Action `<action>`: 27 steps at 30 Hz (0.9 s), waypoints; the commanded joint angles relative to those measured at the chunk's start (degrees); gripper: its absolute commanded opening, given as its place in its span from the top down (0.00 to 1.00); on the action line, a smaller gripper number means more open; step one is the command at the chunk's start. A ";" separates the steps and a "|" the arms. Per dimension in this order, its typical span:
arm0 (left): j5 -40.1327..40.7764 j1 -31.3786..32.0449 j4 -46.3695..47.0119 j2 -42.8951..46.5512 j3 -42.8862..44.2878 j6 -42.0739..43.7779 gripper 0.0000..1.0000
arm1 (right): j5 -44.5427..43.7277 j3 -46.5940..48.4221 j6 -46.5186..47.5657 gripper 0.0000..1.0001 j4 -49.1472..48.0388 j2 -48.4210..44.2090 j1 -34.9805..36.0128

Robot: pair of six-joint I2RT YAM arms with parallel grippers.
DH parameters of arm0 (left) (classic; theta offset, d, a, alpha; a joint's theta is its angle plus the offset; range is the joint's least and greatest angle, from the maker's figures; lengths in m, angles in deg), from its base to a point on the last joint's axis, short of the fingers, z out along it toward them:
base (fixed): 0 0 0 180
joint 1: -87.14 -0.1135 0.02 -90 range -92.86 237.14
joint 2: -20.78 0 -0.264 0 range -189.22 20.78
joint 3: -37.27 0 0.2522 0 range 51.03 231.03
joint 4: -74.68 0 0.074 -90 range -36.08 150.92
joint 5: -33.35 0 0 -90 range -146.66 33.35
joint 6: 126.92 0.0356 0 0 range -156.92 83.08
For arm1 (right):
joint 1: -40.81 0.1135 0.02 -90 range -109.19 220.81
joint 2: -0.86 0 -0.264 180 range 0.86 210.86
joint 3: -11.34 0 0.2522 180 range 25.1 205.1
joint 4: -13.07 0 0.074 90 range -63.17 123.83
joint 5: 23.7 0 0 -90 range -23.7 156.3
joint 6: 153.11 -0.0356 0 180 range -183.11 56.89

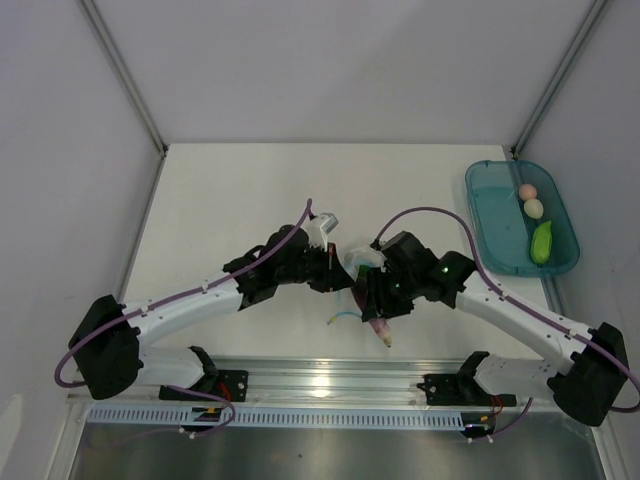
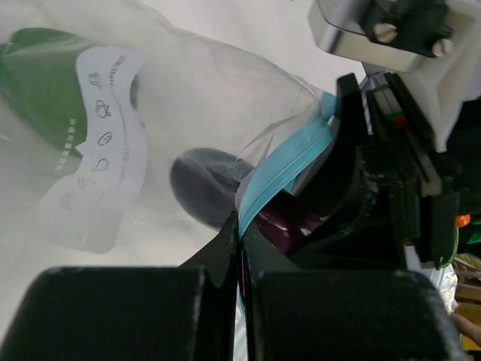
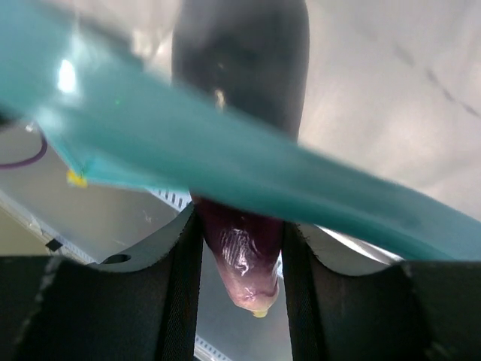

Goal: Place the food in the zip-top bag and seal the zipper
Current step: Place the fake vegetable in the zipper food storage bag.

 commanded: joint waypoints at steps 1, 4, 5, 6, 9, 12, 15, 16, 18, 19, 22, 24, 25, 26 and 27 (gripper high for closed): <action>-2.58 0.07 5.22 2.48 -1.14 -1.79 0.99 | -2.30 1.48 -0.80 0.88 -5.05 2.16 0.21; -2.58 0.34 5.05 2.66 -1.15 -2.41 1.00 | -2.66 2.80 0.51 0.76 -5.93 3.74 0.13; -2.23 0.43 4.88 2.74 -1.23 -2.58 0.99 | -2.74 2.89 0.78 0.72 -6.28 4.00 0.21; -2.05 0.43 4.35 2.75 -0.97 -3.02 1.00 | -3.09 2.89 1.48 0.59 -6.72 4.27 0.13; -1.61 0.43 3.30 2.31 -0.53 -3.99 0.99 | -4.49 3.15 2.97 0.42 -6.90 5.06 0.13; -1.70 0.52 3.29 2.04 -0.70 -4.52 0.99 | -5.47 2.54 3.51 0.28 -7.34 4.45 0.13; -1.52 0.52 3.38 2.22 -0.70 -4.87 0.99 | -6.00 1.49 3.77 0.21 -6.73 3.75 0.04; -1.61 0.52 3.29 2.22 -0.62 -4.87 0.99 | -5.91 1.14 3.94 0.21 -6.55 3.57 0.13; -1.26 0.52 3.29 2.39 -0.36 -4.69 0.99 | -5.73 -0.44 3.95 0.21 -6.20 2.43 0.04; -1.26 0.52 3.29 2.57 -0.18 -4.69 0.99 | -5.82 -1.06 4.03 0.21 -6.11 1.99 0.13; -1.00 0.52 1.45 2.74 -0.09 -4.43 0.99 | -6.17 -3.87 3.95 0.22 -6.02 -0.03 -0.05; -1.08 0.52 1.36 2.83 0.00 -4.34 0.99 | -6.78 -6.15 3.77 0.24 -6.46 -1.08 -0.22; -1.17 0.52 1.36 2.75 -0.09 -4.25 0.99 | -6.79 -6.86 3.60 0.25 -6.81 -1.35 -0.49; -1.26 0.52 1.36 2.75 -0.09 -4.25 0.99 | -6.79 -8.08 3.33 0.28 -7.42 -1.53 -0.49; -1.26 0.52 1.36 2.83 -0.18 -4.25 0.99 | -6.88 -8.62 3.16 0.29 -7.77 -1.79 -0.58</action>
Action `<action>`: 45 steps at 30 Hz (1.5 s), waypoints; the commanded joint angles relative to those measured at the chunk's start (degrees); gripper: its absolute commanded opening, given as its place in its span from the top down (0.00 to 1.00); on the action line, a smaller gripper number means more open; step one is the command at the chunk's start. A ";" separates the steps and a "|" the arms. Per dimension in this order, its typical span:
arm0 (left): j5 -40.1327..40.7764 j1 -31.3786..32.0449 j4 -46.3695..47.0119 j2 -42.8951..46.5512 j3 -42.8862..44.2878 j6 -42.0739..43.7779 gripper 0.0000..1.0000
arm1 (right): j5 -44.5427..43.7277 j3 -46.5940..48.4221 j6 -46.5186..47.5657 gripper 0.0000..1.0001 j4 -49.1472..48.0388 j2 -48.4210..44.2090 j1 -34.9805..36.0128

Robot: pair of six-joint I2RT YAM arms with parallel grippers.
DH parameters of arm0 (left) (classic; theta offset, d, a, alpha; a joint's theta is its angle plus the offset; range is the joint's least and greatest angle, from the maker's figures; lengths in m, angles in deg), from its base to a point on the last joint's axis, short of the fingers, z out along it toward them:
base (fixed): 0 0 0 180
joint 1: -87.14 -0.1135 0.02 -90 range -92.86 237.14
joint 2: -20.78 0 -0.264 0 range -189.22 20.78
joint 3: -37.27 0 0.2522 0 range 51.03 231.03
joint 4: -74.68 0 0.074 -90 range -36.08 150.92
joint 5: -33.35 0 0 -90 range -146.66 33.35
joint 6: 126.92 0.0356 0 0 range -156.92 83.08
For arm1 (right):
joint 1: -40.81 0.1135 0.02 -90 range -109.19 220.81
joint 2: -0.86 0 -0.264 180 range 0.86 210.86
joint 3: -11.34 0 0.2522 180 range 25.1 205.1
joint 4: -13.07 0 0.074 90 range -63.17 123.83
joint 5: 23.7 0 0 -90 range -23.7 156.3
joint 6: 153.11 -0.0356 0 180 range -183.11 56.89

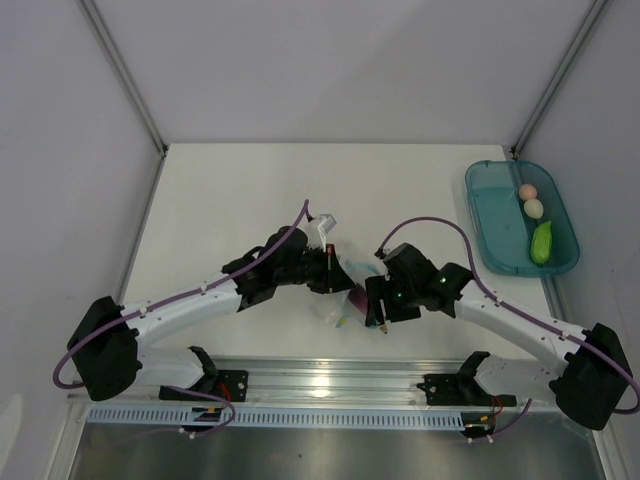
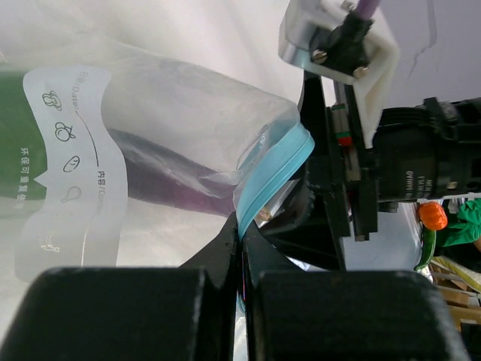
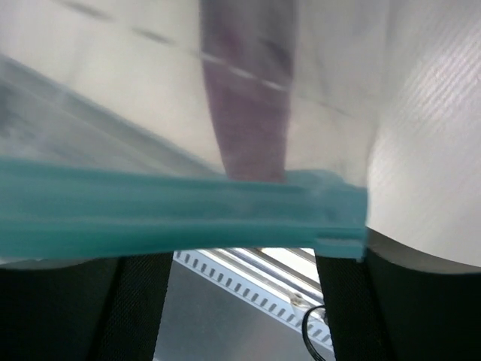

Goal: Place the food in the zip-top bag and seal the zipper
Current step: Place the fake vegetable in the zipper food storage bag, then adjust the fake vegetable in the zipper food storage bag.

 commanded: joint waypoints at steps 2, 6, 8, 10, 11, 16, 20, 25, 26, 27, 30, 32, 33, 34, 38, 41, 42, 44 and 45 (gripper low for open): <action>-0.60 0.23 0.59 2.22 0.81 -0.34 1.00 | -1.52 -2.77 -0.34 0.33 -2.60 -1.82 -0.31; -0.78 0.23 0.59 2.49 0.89 -0.43 1.00 | -1.43 -4.18 -0.44 0.40 -4.80 -2.26 -0.23; -1.13 0.23 0.51 2.48 0.72 -0.43 0.99 | -1.08 -4.44 -0.26 0.46 -5.50 -2.43 -0.31; -1.22 0.23 0.50 2.31 0.89 -0.43 0.99 | -0.82 -4.18 0.09 0.53 -6.47 -2.96 -0.14; -1.31 0.23 0.42 2.31 0.89 -0.34 0.99 | -0.91 -4.09 -0.08 0.59 -6.64 -3.22 -0.05; -1.13 0.23 0.24 1.61 0.89 -0.25 1.00 | 1.90 -3.30 -2.45 0.64 -6.30 -5.15 0.13; -1.22 0.23 0.59 1.17 0.89 -0.52 0.99 | 2.61 -2.51 -3.16 0.76 -4.11 -5.59 0.83; -0.78 0.23 0.07 0.82 1.16 -0.17 0.99 | 2.08 -2.33 -4.38 0.86 -2.08 -7.79 1.09; -0.69 0.23 -0.11 0.82 1.33 0.01 1.00 | 2.17 -2.42 -4.56 0.82 -1.64 -8.23 1.18; -0.52 0.23 -0.54 0.99 1.33 0.10 1.00 | 2.17 -2.59 -4.65 0.76 -1.38 -8.84 1.18; -0.08 0.23 -0.72 0.99 1.51 0.27 1.00 | 1.99 -2.68 -4.65 0.54 0.03 -9.02 1.09; -0.08 0.23 -0.72 0.90 1.60 0.36 0.99 | 2.26 -2.86 -4.83 0.53 0.99 -9.11 1.18; -0.08 0.23 -0.73 0.82 1.68 0.36 0.99 | 2.43 -2.95 -5.18 0.53 1.09 -9.29 1.09; 0.01 0.23 -0.64 0.73 1.60 0.36 0.99 | 2.69 -3.21 -5.35 0.53 1.17 -9.72 1.09; -0.34 0.23 -0.37 0.46 1.68 0.27 0.99 | 3.58 -4.09 -6.41 0.56 1.09 -11.04 1.18; -0.34 0.23 -0.28 0.29 1.68 0.27 0.99 | 5.42 -4.70 -7.37 0.57 0.65 -11.57 1.27; -0.34 0.23 -0.20 0.29 1.60 0.27 0.99 | 5.60 -4.70 -7.72 0.57 0.74 -11.66 1.62; -0.34 0.23 -0.20 0.20 1.51 0.36 0.99 | 5.34 -4.62 -8.78 0.57 1.17 -12.45 2.23; -0.25 0.23 -0.20 0.20 1.60 0.36 1.00 | 5.33 -4.62 -9.04 0.57 1.18 -12.71 2.67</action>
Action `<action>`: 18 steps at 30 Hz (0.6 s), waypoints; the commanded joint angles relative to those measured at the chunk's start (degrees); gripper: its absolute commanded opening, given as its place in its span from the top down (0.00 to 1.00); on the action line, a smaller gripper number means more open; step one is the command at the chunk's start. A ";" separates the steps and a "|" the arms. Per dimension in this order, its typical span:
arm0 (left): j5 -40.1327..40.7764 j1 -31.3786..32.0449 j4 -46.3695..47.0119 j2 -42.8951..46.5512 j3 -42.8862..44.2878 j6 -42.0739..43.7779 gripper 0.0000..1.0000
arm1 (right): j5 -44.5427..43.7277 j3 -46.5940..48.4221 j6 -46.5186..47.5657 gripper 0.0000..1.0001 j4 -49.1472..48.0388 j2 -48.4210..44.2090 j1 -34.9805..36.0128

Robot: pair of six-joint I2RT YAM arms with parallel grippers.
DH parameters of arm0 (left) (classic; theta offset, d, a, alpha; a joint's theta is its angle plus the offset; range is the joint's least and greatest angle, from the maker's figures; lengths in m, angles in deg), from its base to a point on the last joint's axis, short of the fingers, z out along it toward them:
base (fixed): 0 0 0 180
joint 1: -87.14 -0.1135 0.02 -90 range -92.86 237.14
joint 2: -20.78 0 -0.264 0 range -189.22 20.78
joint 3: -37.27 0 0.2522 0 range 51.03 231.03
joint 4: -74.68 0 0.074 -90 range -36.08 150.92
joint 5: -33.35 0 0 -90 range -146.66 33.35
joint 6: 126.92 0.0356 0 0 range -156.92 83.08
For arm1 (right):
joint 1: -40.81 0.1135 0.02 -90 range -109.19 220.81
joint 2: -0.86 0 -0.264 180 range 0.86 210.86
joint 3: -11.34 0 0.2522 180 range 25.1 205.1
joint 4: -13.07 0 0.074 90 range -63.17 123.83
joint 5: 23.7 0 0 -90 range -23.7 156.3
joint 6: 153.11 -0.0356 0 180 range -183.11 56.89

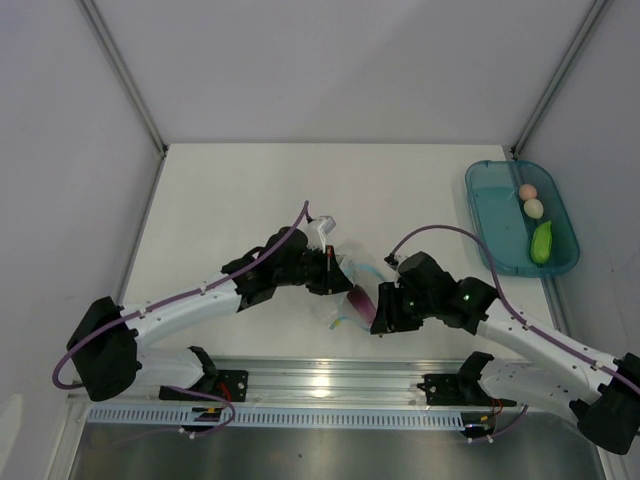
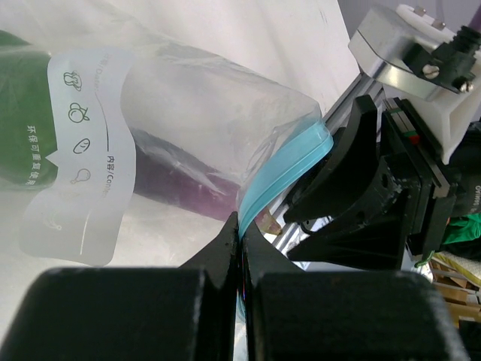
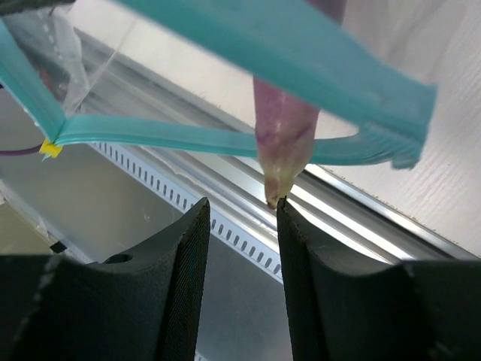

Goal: Place the food in the zip-top bag and seal the zipper
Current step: Adjust the fake vegetable in the zipper food storage bag.

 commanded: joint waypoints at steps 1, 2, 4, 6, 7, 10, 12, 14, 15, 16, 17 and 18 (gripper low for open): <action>-0.23 0.23 1.35 -0.15 1.51 0.34 0.99 | 1.05 -0.33 -2.18 0.57 0.17 -1.98 1.23; -0.23 0.23 1.53 -0.15 1.42 0.34 0.99 | 1.05 -0.42 -2.18 0.57 -0.18 -2.16 1.23; -0.58 0.23 1.97 -0.24 1.25 0.17 0.99 | -0.26 -0.60 -2.10 0.57 -0.53 -1.99 1.23; -0.93 0.23 2.15 -0.41 1.25 0.08 0.99 | -2.62 -0.42 -1.40 0.58 -1.06 -0.41 1.23; -1.11 0.23 2.23 -0.33 1.33 0.08 0.99 | -3.77 -0.33 -1.13 0.58 -1.76 0.29 1.14; -1.29 0.23 2.06 -0.24 1.33 0.08 0.99 | -6.59 0.28 0.80 0.58 -3.34 3.81 1.14; -1.29 0.23 1.97 0.20 1.42 0.08 1.00 | -7.30 0.20 1.59 0.58 -4.57 5.39 1.14; -1.29 0.23 1.79 0.38 1.33 0.08 1.00 | -8.52 0.11 2.30 0.58 -5.80 7.50 0.97; -1.55 0.23 1.71 0.38 1.33 0.08 0.99 | -8.88 0.19 3.08 0.58 -5.89 8.72 0.97; -1.64 0.23 1.71 0.38 1.42 0.08 1.00 | -9.66 0.28 3.44 0.58 -6.07 9.26 0.97; -1.64 0.23 1.79 0.38 1.33 0.08 0.99 | -9.93 0.20 3.79 0.58 -6.25 9.70 0.88; -1.64 0.23 1.88 0.38 1.16 -0.01 0.99 | -10.11 0.11 3.97 0.58 -6.68 9.97 0.88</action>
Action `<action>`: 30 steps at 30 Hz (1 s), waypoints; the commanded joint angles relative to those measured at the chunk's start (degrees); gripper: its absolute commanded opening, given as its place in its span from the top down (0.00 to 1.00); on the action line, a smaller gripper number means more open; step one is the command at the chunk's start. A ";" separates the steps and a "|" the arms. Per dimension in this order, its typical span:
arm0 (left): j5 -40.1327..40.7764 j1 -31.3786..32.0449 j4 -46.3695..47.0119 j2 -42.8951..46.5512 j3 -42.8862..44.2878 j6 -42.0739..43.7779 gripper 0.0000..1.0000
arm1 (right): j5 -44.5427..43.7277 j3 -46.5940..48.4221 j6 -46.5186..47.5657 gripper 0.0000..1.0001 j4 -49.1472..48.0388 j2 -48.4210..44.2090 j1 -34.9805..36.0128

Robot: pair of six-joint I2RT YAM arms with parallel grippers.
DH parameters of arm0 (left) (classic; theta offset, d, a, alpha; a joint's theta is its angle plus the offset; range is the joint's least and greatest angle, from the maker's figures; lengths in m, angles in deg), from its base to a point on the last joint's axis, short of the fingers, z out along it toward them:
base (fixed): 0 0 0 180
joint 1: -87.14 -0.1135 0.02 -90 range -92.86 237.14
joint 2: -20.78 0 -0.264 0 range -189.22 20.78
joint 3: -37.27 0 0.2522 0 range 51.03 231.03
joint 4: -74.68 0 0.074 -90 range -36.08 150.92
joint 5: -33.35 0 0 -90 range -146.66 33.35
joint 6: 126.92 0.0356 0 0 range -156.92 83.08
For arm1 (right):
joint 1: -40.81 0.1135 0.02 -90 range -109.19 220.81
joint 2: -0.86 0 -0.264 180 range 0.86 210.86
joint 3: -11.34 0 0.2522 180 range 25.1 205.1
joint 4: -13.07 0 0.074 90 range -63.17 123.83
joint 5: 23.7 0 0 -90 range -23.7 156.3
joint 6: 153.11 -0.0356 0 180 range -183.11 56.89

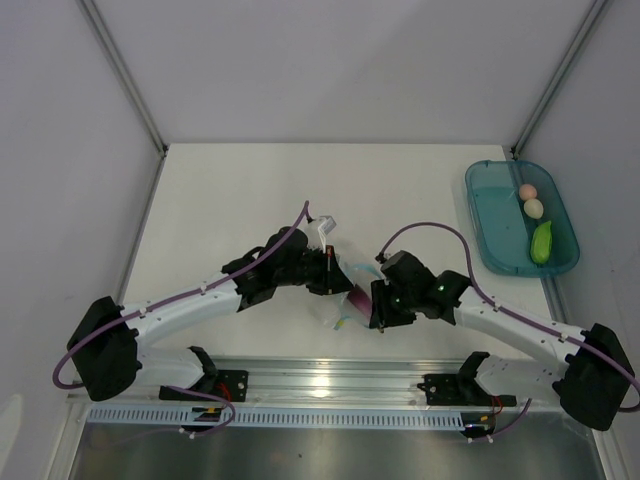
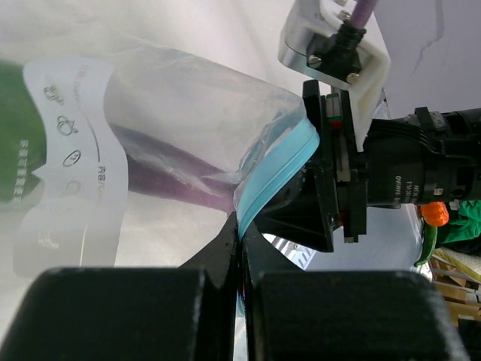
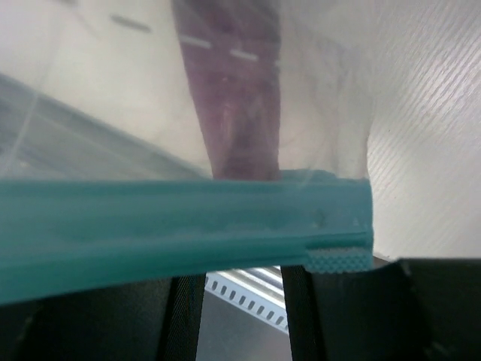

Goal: Place the food in the zip-top bag and seal the zipper
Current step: Adjust the fake vegetable in the zipper food storage bag.

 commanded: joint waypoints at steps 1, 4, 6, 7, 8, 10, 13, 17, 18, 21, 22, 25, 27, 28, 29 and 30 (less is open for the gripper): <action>-1.49 0.23 2.08 0.42 1.16 -0.10 0.99 | -2.94 0.11 2.44 0.58 -3.08 0.94 -0.08; -1.84 0.23 2.34 0.16 1.16 -0.36 0.99 | -2.59 -0.42 2.62 0.64 -4.05 0.77 -0.08; -1.92 0.23 2.43 0.07 0.98 -0.45 0.99 | -2.68 -0.68 2.62 0.72 -4.05 0.07 0.01; -1.84 0.23 2.52 -0.02 0.98 -0.45 0.99 | -2.59 -0.77 2.53 0.76 -4.05 -0.28 0.09; -1.84 0.23 2.43 -0.02 0.98 -0.36 0.99 | -2.85 -0.86 2.70 0.81 -3.96 -1.16 0.09; -1.75 0.23 2.26 -0.28 0.89 -0.36 0.99 | -2.77 -0.95 2.88 0.93 -3.87 -2.30 0.09; -1.66 0.23 2.26 -0.37 0.81 -0.28 0.99 | -3.12 -0.51 3.32 1.00 -2.56 -4.15 0.01; -1.05 0.14 1.64 -0.46 0.72 0.42 0.99 | -2.16 1.33 4.89 1.00 -0.01 -6.78 -0.08; -0.87 0.14 1.47 -0.55 0.72 0.60 0.99 | -1.46 2.21 5.25 1.00 0.34 -7.40 0.01; -0.87 0.14 1.29 -0.55 0.63 1.39 0.99 | 0.83 3.09 7.79 1.00 1.05 -8.55 -0.08; -0.96 0.14 1.46 -0.46 0.72 1.66 0.99 | 2.40 3.44 8.59 1.00 1.22 -8.55 -0.34; -1.75 0.14 1.29 -0.28 0.98 2.89 0.99 | 7.31 4.14 11.75 1.00 1.66 -7.67 -0.52; -1.92 0.14 0.68 -0.20 1.33 4.03 0.99 | 8.65 4.50 12.72 1.00 1.49 -6.89 -0.61; -2.10 0.14 0.33 -0.02 1.25 4.73 0.99 | 10.40 5.20 13.07 1.00 1.66 -6.45 -0.61; -2.19 0.14 0.41 0.24 1.07 5.00 1.00 | 11.72 5.46 13.68 1.00 1.93 -5.74 -1.04; -2.28 0.14 0.41 0.77 0.98 5.17 1.00 | 12.78 5.81 14.04 1.00 2.10 -5.13 -1.05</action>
